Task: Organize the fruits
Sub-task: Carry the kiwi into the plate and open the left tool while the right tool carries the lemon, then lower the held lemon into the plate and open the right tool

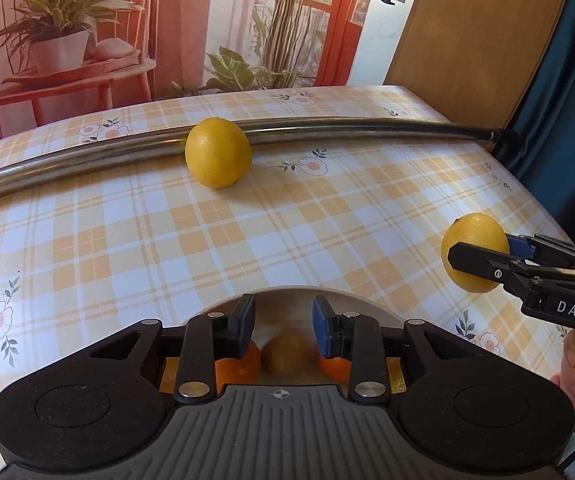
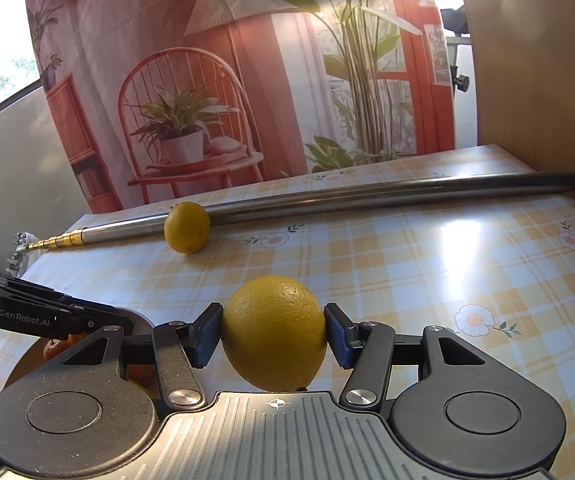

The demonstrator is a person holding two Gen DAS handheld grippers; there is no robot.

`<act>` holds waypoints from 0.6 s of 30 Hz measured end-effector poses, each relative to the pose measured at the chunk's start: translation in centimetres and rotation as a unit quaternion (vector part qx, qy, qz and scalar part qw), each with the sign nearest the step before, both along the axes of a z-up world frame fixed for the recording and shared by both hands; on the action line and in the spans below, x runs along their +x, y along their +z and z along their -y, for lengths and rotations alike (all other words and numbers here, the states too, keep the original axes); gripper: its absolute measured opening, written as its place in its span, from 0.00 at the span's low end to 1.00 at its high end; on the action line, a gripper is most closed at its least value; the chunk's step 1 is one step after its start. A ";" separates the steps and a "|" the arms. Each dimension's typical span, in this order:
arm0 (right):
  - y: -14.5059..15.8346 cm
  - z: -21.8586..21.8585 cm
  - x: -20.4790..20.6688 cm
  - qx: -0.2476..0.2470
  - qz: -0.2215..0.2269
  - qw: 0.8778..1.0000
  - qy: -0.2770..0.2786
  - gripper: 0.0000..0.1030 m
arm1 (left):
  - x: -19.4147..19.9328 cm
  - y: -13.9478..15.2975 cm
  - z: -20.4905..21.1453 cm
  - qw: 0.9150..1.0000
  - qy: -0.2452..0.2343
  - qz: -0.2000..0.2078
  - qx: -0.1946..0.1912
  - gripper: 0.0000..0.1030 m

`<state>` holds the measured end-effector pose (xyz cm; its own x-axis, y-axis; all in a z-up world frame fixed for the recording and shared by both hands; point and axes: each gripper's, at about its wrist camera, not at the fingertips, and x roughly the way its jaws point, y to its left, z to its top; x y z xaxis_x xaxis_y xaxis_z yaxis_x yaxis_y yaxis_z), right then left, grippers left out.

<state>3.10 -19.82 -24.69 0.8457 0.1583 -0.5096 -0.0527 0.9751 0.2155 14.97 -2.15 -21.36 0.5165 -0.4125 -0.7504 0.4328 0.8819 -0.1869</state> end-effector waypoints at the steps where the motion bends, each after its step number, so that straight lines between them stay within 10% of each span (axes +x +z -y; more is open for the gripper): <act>1: 0.1 -0.1 -0.1 0.000 0.000 1.000 0.001 0.50 | -0.1 0.2 -0.3 1.000 0.004 0.004 -0.003 0.36; 18: 2.7 -6.6 0.1 -0.014 -0.001 0.995 0.096 0.50 | -5.5 5.4 -8.8 0.987 0.131 0.084 -0.031 0.55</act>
